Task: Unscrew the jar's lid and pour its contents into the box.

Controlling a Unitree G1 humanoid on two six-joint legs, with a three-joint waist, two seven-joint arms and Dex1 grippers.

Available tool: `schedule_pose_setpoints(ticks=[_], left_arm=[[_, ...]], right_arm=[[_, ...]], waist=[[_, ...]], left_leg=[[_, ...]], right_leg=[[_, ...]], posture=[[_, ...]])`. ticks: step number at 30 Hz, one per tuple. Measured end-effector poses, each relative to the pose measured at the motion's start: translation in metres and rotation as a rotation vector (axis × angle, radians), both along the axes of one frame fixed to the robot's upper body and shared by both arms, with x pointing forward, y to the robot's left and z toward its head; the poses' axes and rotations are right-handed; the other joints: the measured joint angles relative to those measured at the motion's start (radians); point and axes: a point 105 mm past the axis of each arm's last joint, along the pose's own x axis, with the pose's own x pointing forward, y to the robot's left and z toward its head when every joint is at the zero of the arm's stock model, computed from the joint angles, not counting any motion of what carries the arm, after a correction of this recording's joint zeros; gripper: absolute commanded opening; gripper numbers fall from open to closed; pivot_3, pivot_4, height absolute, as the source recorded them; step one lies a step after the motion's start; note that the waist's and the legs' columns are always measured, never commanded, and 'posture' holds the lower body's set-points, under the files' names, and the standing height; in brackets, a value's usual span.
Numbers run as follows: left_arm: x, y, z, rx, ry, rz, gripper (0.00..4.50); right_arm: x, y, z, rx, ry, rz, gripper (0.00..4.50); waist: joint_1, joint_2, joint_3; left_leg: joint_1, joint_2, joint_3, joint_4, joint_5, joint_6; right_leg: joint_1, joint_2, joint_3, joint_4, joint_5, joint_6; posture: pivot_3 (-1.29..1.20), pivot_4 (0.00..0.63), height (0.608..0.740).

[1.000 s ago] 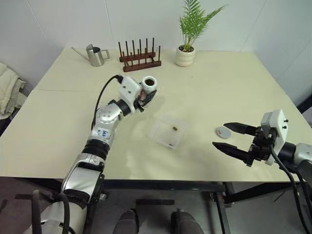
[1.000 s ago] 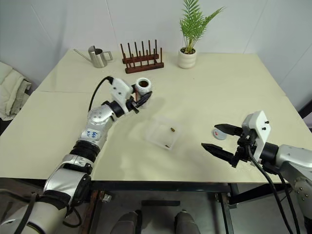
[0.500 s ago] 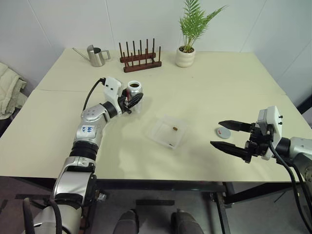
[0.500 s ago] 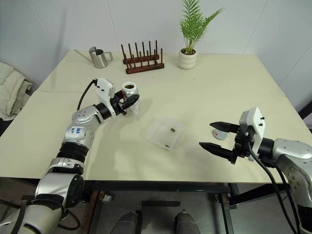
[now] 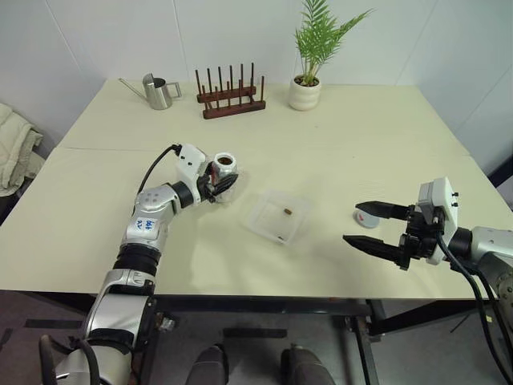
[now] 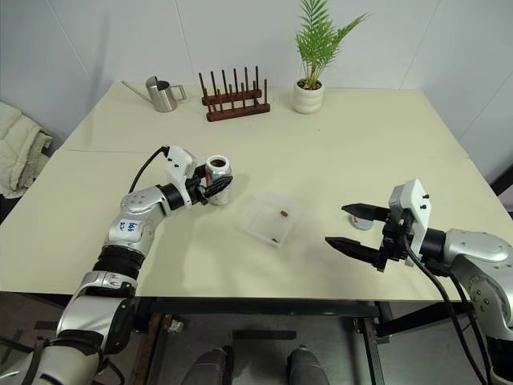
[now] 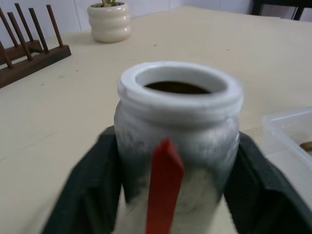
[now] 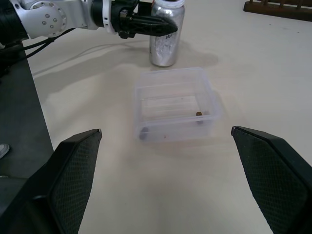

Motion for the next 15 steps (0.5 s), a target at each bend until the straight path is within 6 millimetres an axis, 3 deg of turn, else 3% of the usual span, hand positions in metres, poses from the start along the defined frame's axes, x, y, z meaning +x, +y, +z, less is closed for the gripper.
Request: schedule_pose_setpoints(ticks=[3, 11, 15], left_arm=[[-0.002, 0.001, -0.001, 0.002, 0.007, -0.001, 4.46], [-0.008, 0.012, 0.005, 0.029, 0.004, 0.024, 4.46], [-0.016, 0.024, -0.001, 0.070, 0.028, 0.044, 4.46]], right_arm=[[0.002, -0.001, 0.002, -0.005, -0.014, 0.000, 4.50], [0.008, -0.003, 0.001, -0.017, -0.010, 0.003, 4.50], [0.011, -0.001, 0.005, -0.023, -0.029, 0.014, 4.50]], waist=[[0.000, 0.000, 0.000], [-0.002, 0.000, 0.000], [-0.007, 0.000, 0.000]], left_leg=[[0.000, 0.000, 0.000, 0.000, 0.000, 0.000], [0.000, 0.000, 0.000, -0.001, 0.000, 0.000], [0.000, 0.000, 0.000, -0.001, 0.000, 0.000]], right_leg=[[0.000, 0.000, 0.000, 0.000, 0.000, 0.000], [0.000, 0.000, 0.000, 0.000, 0.000, 0.000], [-0.001, 0.000, 0.000, 0.000, 0.000, 0.000]], posture=[[0.00, 0.150, 0.740], [0.00, 0.150, 0.740], [0.00, 0.150, 0.740]])
